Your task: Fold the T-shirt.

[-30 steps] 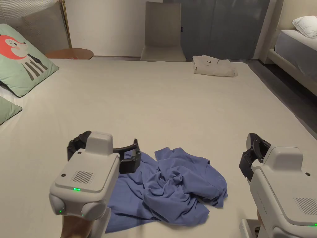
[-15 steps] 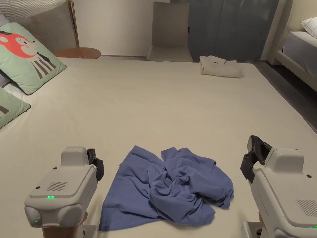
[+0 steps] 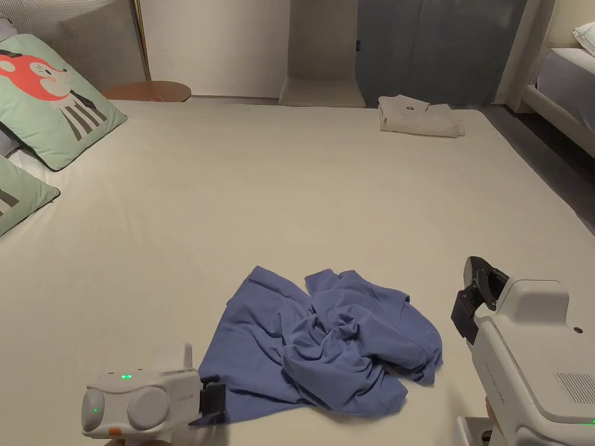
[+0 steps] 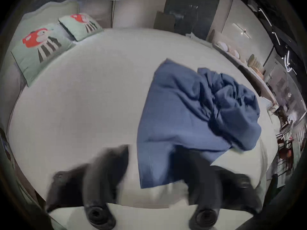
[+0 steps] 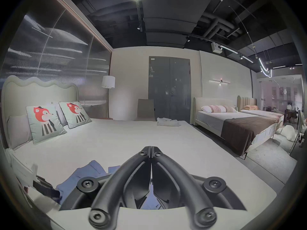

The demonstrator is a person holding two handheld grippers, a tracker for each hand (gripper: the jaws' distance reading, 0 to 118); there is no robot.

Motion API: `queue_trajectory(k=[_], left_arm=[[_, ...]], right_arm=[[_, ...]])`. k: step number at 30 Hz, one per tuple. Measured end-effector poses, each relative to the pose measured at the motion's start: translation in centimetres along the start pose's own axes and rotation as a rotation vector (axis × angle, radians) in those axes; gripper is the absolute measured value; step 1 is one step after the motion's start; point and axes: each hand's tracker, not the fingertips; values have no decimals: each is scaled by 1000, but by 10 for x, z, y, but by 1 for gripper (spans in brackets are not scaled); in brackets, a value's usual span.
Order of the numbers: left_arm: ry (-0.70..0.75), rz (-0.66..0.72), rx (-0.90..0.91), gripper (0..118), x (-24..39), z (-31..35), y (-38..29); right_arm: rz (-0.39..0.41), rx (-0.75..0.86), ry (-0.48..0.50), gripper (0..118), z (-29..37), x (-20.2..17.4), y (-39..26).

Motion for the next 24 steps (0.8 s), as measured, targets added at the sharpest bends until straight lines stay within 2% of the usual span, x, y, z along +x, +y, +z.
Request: queue_trajectory(k=[1,2,3,5,6,7,8,10,11,12,13,18,19,20,21,22,23,24], left_arm=[[4,-5,-20,81,1,-3,-2],[17,-6,-5,97,1,-3,-7],[28,-14,5,101,3,-3,-9],[38,-38,6,96,6,-4,-11],[39,-44,2,87,8,-5,-12],[32,-51,2,61,10,-6,-13],[36,-58,5,46,13,-7,-14],[57,-81,21,41,20,-7,-15],[64,-107,21,34,22,-7,-15],[56,-117,31,23,23,-6,-16],[58,-118,39,5,26,-3,-16],[31,-98,119,5,23,19,-9],[30,-101,119,5,22,25,-7],[24,-101,127,5,21,31,-4],[14,-100,144,5,20,36,-1],[3,-96,158,5,19,41,1],[-6,-93,153,5,17,44,5],[-20,-85,157,5,16,47,7]], right_arm=[[0,-2,1,1,-1,1,-1],[1,-5,2,1,-1,1,-2],[3,-9,2,1,-2,1,-3],[4,-15,3,1,-3,1,-5],[2,-18,3,1,-3,1,-5],[0,-22,4,1,-4,1,-6],[-1,-24,4,1,-5,1,-7],[-1,-31,4,1,-6,1,-10],[0,-35,4,1,-6,1,-10],[1,-39,4,1,-6,1,-11],[3,-46,2,1,-7,0,-12],[-9,-177,-28,1,-33,13,-27],[-5,-226,-33,8,-41,15,-30],[2,-280,-39,21,-49,16,-34],[12,-349,-39,40,-59,18,-39],[8,-397,-25,70,-69,20,-46],[0,-471,-8,87,-82,23,-54],[-21,-533,5,98,-93,26,-64]])
